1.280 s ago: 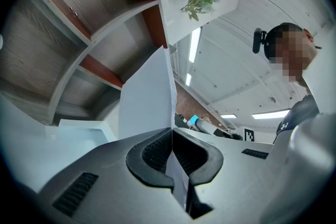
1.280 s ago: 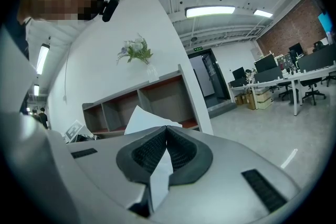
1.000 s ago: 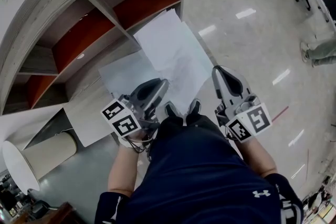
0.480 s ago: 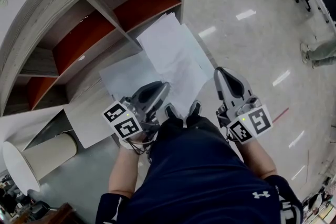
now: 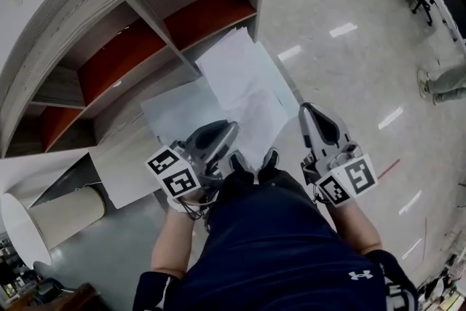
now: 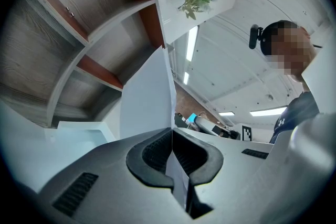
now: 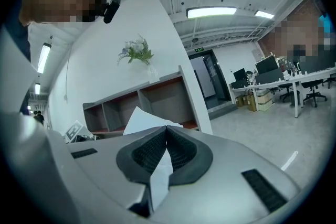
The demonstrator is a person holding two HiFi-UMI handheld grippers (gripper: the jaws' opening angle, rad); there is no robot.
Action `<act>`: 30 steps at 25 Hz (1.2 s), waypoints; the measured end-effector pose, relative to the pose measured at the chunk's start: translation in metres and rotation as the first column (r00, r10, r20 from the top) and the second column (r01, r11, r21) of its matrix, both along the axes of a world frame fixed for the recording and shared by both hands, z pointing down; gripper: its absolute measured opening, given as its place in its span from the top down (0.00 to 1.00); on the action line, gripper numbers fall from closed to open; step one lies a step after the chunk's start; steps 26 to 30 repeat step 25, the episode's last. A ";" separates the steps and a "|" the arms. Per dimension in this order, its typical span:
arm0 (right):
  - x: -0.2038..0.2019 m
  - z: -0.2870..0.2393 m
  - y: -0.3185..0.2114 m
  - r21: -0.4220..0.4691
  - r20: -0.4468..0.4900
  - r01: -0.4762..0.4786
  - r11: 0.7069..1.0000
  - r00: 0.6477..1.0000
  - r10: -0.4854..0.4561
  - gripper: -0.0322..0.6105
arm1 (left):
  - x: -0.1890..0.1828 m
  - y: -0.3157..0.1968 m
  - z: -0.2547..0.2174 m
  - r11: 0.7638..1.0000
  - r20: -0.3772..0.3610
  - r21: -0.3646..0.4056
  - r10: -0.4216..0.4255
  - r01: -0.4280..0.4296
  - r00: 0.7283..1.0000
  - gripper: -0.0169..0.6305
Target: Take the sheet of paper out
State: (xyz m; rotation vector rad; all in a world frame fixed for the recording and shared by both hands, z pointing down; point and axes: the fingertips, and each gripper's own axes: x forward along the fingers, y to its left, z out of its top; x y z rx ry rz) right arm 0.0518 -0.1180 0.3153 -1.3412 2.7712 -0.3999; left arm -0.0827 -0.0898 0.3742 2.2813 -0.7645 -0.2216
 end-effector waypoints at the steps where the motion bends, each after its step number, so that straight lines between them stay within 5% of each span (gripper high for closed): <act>1: 0.000 -0.001 0.001 0.004 0.000 0.000 1.000 1.000 0.000 0.93 | 0.001 0.000 0.000 1.000 0.002 -0.001 0.002 -0.002 1.000 0.95; 30: -0.002 -0.004 0.009 0.018 0.003 0.011 1.000 1.000 -0.011 0.93 | 0.000 0.007 0.000 1.000 0.016 0.006 0.001 -0.002 1.000 0.95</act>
